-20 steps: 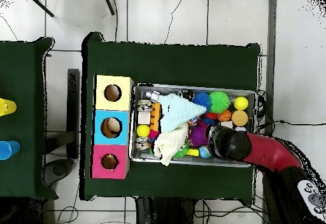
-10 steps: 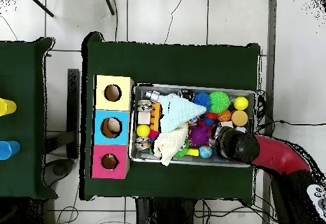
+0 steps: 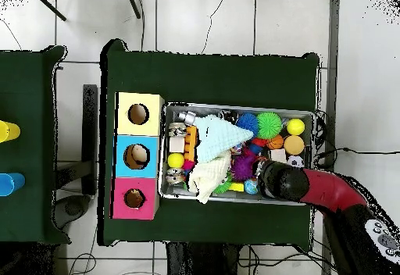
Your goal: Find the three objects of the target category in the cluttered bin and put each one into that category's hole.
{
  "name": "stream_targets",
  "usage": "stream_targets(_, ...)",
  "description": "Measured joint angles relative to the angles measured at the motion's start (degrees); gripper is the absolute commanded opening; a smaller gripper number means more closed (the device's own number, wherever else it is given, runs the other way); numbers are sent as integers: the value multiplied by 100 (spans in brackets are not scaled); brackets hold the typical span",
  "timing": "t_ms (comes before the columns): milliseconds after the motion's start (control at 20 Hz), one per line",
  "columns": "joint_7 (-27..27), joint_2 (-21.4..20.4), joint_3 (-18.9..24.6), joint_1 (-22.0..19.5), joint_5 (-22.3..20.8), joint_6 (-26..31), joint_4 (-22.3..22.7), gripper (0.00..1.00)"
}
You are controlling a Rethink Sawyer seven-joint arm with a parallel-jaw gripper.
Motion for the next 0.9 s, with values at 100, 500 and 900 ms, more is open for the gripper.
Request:
stream_targets(100,0,185,0,11,-117,-99,-62,100)
stream_targets(500,0,393,-5,38,-219,-390,-167,100)
stream_targets(900,0,368,-5,5,-220,-395,-163,100)
